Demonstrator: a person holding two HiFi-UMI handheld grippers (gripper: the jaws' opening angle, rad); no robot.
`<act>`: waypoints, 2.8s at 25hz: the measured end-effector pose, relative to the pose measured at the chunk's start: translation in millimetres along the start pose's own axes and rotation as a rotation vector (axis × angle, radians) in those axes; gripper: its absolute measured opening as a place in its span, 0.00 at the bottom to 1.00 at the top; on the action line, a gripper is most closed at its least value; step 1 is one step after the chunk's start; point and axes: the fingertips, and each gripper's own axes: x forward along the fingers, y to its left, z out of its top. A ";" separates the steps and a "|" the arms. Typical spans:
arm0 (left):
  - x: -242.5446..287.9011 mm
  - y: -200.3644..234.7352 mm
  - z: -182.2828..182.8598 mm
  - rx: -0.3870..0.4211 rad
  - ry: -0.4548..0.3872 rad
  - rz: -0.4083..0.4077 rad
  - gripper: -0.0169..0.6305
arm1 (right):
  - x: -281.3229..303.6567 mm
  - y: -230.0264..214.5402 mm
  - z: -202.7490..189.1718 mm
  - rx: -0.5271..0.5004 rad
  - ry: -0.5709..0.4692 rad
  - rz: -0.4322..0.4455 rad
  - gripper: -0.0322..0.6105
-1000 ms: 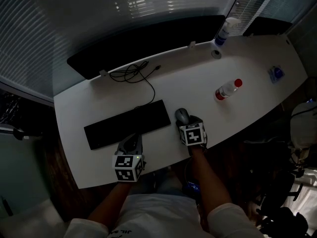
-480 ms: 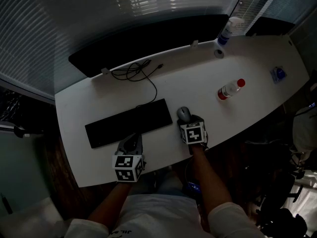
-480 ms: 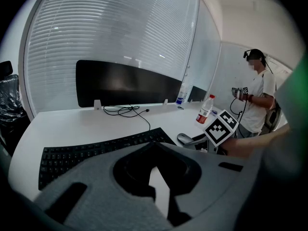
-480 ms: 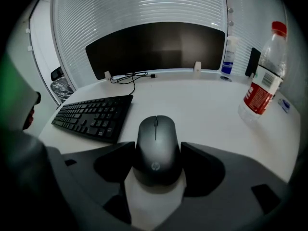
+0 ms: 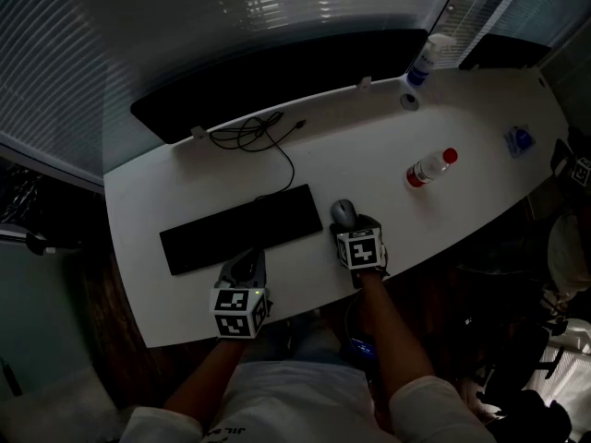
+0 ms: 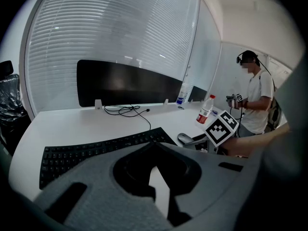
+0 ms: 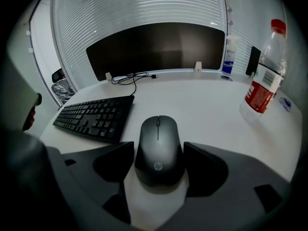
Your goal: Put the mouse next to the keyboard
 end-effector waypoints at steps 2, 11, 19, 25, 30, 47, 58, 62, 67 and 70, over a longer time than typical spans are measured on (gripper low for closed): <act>0.0 -0.1 1.4 0.001 -0.002 0.000 0.03 | -2.7 0.2 2.2 0.007 -0.003 0.007 0.52; -5.6 -3.1 10.8 -0.003 -0.021 -0.014 0.03 | -40.4 -1.2 22.8 0.007 -0.050 -0.013 0.51; -47.1 -0.6 31.3 -0.002 -0.067 -0.012 0.03 | -107.1 46.5 49.7 -0.016 -0.121 0.016 0.42; -75.8 8.2 46.1 -0.010 -0.110 -0.002 0.03 | -147.8 84.1 77.8 -0.027 -0.211 0.028 0.06; -92.0 10.8 46.2 -0.035 -0.134 0.012 0.03 | -165.5 125.8 77.1 -0.035 -0.243 0.112 0.06; -108.9 17.8 29.1 -0.065 -0.147 0.073 0.03 | -162.1 199.8 60.7 -0.147 -0.255 0.181 0.06; -117.0 25.0 25.1 -0.083 -0.143 0.084 0.03 | -160.9 215.1 58.4 -0.183 -0.243 0.197 0.05; -117.8 28.5 22.9 -0.093 -0.142 0.086 0.03 | -158.0 222.4 61.5 -0.203 -0.256 0.209 0.05; -122.4 31.9 21.2 -0.096 -0.145 0.090 0.03 | -156.7 233.8 63.3 -0.223 -0.260 0.219 0.05; -125.9 33.6 17.1 -0.104 -0.141 0.095 0.03 | -158.9 238.4 60.0 -0.221 -0.246 0.226 0.05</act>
